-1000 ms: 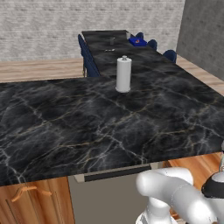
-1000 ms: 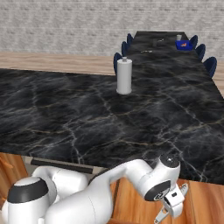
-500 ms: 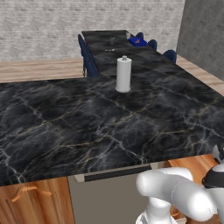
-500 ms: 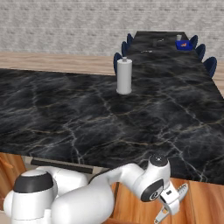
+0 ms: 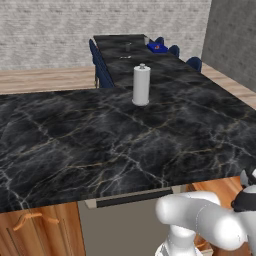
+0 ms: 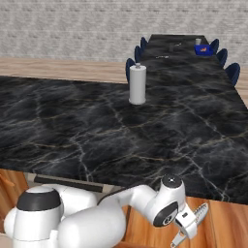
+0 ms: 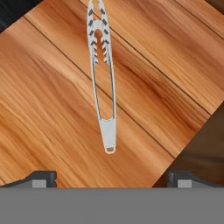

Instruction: Take the tongs from the drawer on the right and place them on the dining counter next to the tray containing the hot dog.

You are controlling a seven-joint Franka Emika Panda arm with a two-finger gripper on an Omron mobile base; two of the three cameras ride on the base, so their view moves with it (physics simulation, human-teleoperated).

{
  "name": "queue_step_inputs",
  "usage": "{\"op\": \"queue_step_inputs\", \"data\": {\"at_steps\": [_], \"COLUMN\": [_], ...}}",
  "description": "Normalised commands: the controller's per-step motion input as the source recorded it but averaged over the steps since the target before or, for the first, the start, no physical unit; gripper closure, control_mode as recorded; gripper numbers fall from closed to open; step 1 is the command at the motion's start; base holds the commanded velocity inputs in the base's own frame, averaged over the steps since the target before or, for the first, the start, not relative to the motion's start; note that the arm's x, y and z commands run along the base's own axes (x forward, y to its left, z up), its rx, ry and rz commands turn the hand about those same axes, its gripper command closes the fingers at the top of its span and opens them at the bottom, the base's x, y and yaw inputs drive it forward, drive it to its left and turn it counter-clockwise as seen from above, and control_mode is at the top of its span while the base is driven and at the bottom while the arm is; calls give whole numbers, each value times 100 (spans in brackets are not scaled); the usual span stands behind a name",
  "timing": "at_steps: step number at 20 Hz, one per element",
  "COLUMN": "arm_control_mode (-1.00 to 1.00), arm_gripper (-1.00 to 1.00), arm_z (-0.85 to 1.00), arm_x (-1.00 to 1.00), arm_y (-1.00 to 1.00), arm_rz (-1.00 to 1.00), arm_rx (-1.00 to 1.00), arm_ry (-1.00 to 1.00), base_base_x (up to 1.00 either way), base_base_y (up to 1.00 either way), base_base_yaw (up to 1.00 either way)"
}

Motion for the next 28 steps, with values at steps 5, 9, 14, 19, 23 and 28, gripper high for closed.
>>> {"op": "queue_step_inputs", "data": {"at_steps": [5, 9, 14, 19, 23, 28], "arm_control_mode": [-100, -100, -100, -100, -100, -100], "arm_gripper": [-100, -100, -100, -100, -100, -100], "arm_z": [-13, -12, -18, -17, -18, -16], "arm_x": [0, 0, 0, 0, 0, 5], "arm_y": [0, 0, 0, 0, -4, -11], "arm_rz": [9, 9, 9, 7, 4, 2], "arm_rx": [0, 0, 0, 0, 0, 0], "arm_ry": [0, 0, 0, 0, 0, 0], "base_base_x": [0, 0, 0, 0, 0, 0], "base_base_y": [0, 0, 0, 0, 0, 0], "base_base_yaw": [0, 0, 0, 0, 0, 0]}}
